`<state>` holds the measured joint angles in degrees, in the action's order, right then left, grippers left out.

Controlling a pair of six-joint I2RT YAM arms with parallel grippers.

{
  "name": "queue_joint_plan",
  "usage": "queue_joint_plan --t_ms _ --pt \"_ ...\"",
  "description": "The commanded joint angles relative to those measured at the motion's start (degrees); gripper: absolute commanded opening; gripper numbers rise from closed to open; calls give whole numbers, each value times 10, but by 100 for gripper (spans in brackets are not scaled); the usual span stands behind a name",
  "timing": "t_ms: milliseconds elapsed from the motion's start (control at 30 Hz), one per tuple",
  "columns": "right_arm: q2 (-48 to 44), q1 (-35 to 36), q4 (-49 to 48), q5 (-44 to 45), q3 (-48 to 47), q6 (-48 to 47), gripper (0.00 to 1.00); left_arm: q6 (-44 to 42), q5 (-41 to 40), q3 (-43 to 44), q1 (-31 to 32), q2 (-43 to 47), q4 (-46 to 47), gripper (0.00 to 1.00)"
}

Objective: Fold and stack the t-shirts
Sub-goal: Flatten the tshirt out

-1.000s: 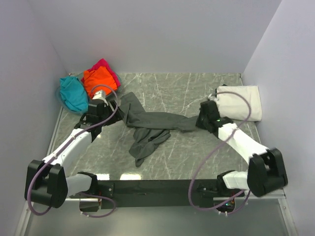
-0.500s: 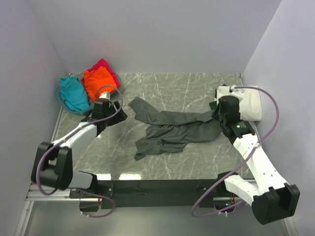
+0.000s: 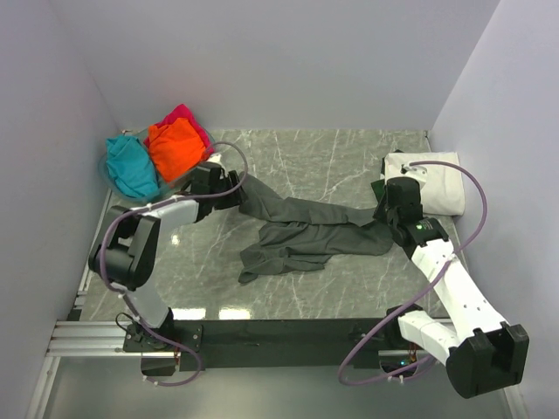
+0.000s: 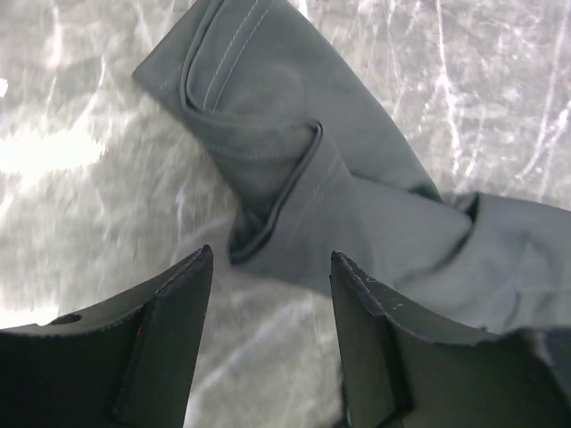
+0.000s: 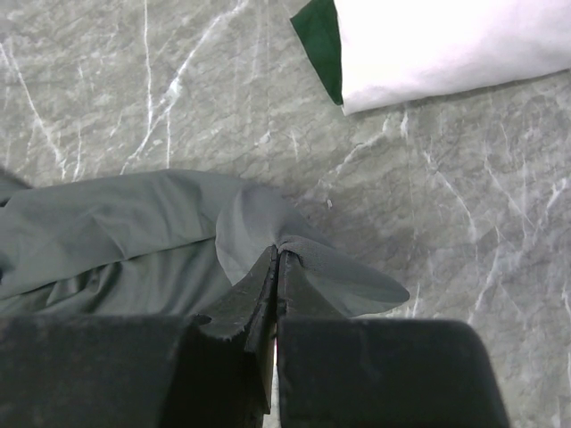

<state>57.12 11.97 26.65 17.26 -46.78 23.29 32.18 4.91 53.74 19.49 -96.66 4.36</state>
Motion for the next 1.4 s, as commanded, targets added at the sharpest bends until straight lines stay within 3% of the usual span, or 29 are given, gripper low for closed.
queue_joint_plan --t_ms 0,233,333,367,400,567,700,767,933,1033,1100,1233,1367 --pt "-18 -5 -17 -2 2 0 0 -27 3 33 6 -37 18 61" --pt "-22 -8 -14 -4 -3 -1 0 -31 5 67 19 -92 5 52" --pt "-25 -9 -13 -3 -6 -3 0 -32 13 68 24 -98 1 34" --pt "-25 -11 -13 -2 -6 -4 0 -32 17 66 24 -97 0 11" --pt "-26 -11 -12 -2 -8 -5 0 -33 12 65 24 -86 -7 0" --pt "-34 -12 4 5 -26 -15 0 -37 -38 52 24 36 -123 0" --pt "-40 -14 12 18 -38 -23 0 -41 -30 66 25 124 -238 1" --pt "-37 -16 12 18 -45 -25 0 -34 -27 67 23 173 -270 6" --pt "-19 -17 -2 -12 -45 -20 0 -23 -10 42 -15 181 -238 33" --pt "-12 -17 -6 -35 -47 -17 0 -18 -40 44 -30 124 -213 36" --pt "-15 -17 -10 -44 -44 -16 0 -12 -47 34 -30 108 -177 50" --pt "-24 -17 -9 -48 -31 -13 0 -20 -39 -6 -10 136 -133 53" --pt "-29 -17 -7 -47 -24 -13 0 -38 26 -104 -1 206 -89 55"
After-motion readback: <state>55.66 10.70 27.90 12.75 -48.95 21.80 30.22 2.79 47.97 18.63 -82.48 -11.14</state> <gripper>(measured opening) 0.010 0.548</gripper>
